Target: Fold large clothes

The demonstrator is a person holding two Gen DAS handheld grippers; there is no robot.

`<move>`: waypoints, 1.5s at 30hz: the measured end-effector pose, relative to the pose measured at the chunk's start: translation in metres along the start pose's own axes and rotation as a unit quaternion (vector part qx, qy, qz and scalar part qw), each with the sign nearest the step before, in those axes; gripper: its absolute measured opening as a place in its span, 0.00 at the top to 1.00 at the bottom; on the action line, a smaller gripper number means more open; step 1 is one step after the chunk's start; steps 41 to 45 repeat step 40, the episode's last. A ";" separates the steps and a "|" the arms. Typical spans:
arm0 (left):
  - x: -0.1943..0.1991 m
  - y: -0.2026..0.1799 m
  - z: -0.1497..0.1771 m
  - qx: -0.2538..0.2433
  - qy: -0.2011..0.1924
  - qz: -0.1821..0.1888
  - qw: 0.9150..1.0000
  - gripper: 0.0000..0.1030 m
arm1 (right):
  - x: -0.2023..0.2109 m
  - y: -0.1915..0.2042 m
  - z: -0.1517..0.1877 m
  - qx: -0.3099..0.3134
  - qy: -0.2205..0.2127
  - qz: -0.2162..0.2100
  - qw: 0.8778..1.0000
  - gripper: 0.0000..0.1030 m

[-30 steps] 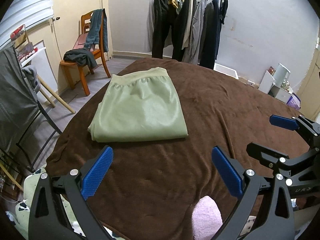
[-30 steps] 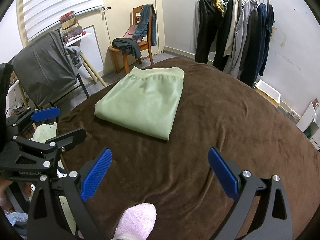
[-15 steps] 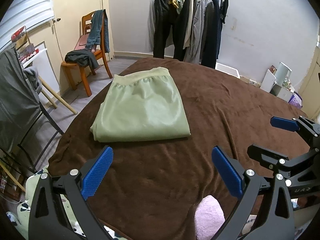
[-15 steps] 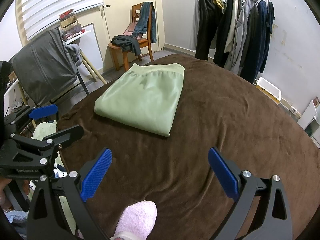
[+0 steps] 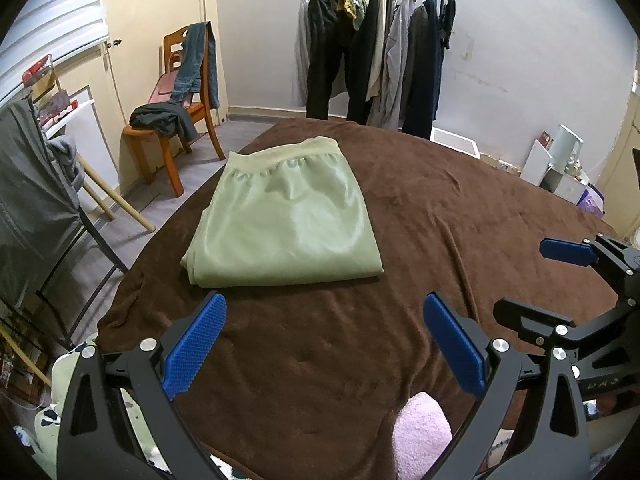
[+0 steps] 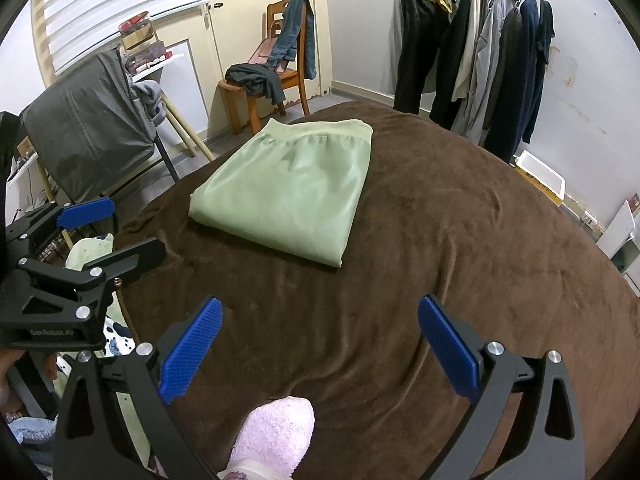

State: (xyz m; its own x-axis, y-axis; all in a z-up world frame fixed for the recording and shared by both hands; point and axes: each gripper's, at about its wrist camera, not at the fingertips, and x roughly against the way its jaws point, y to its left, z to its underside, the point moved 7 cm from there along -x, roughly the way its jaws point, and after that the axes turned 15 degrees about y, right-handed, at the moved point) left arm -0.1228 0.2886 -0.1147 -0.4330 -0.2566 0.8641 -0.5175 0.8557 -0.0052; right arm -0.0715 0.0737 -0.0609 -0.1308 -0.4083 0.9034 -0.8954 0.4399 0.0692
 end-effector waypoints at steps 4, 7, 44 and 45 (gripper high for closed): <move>-0.002 -0.001 0.000 -0.004 0.007 0.001 1.000 0.06 | 0.000 0.001 -0.001 0.001 0.001 0.000 1.000 0.06; -0.001 -0.003 -0.002 -0.008 0.008 0.003 1.000 0.06 | 0.000 0.000 0.000 0.002 0.001 0.000 1.000 0.06; 0.000 -0.002 0.000 -0.012 0.010 -0.009 1.000 0.06 | 0.008 -0.005 0.000 0.006 0.007 -0.001 1.000 0.06; 0.000 -0.002 0.000 -0.012 0.010 -0.009 1.000 0.06 | 0.008 -0.005 0.000 0.006 0.007 -0.001 1.000 0.06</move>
